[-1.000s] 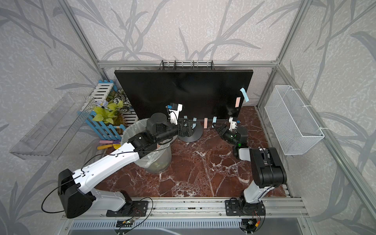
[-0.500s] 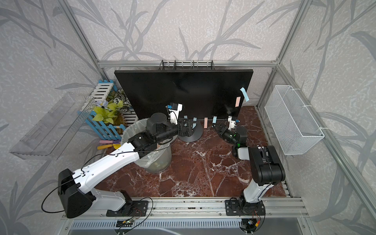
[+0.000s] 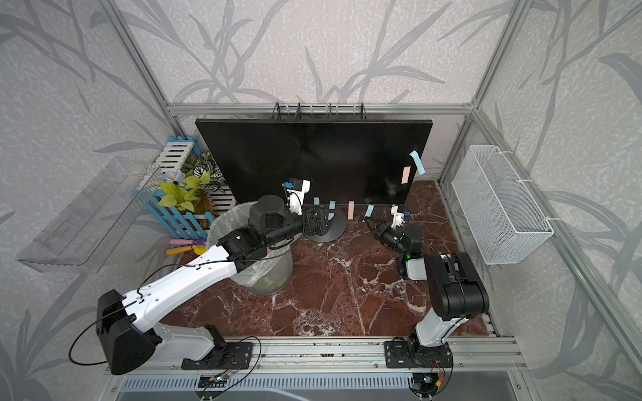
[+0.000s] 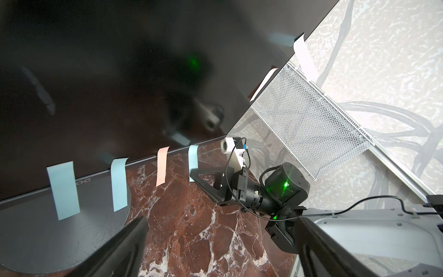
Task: Remove the sticky note from the monitor
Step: Tear off the sticky note from the monitor, then place the sticky note in the trash bin.
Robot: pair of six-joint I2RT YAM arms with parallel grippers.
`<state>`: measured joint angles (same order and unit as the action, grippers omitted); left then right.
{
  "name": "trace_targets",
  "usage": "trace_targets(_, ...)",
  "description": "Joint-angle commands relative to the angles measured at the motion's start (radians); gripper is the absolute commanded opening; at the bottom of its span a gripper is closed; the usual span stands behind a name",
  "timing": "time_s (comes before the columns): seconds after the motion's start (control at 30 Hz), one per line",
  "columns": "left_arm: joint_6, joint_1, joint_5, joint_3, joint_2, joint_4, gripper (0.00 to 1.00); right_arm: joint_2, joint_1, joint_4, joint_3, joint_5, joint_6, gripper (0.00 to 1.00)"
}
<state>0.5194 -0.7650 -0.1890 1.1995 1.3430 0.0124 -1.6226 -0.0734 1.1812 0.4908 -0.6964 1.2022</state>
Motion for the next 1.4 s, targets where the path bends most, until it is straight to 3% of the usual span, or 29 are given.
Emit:
trace_targets(0.0, 0.003, 0.005, 0.023, -0.013, -0.037, 0.001, 1.00, 0.105, -0.017, -0.047, -0.023, 0.021, -0.033, 0.00)
trace_targets(0.13, 0.011, 0.011, 0.054, -0.025, -0.060, -0.009, 1.00, 0.239, -0.056, -0.215, -0.038, 0.041, -0.094, 0.00)
trace_targets(0.33, 0.031, 0.037, 0.152, -0.051, -0.124, -0.061, 1.00, 0.534, -0.186, -0.707, 0.050, 0.138, -0.282, 0.00)
trace_targets(0.5, 0.066, 0.105, 0.193, -0.081, -0.196, -0.082, 1.00, 0.614, -0.309, -0.956, 0.191, 0.194, -0.382, 0.00)
trace_targets(0.67, 0.062, 0.174, 0.216, -0.062, -0.250, -0.137, 1.00, 0.558, -0.445, -1.078, 0.355, 0.236, -0.454, 0.00)
trace_targets(0.97, 0.046, 0.308, 0.257, 0.020, -0.270, -0.289, 1.00, 0.320, -0.686, -1.238, 0.668, 0.261, -0.586, 0.00)
trace_targets(1.37, 0.092, 0.536, 0.180, 0.067, -0.294, -0.372, 1.00, 0.027, -0.820, -1.407, 0.997, 0.269, -0.711, 0.00)
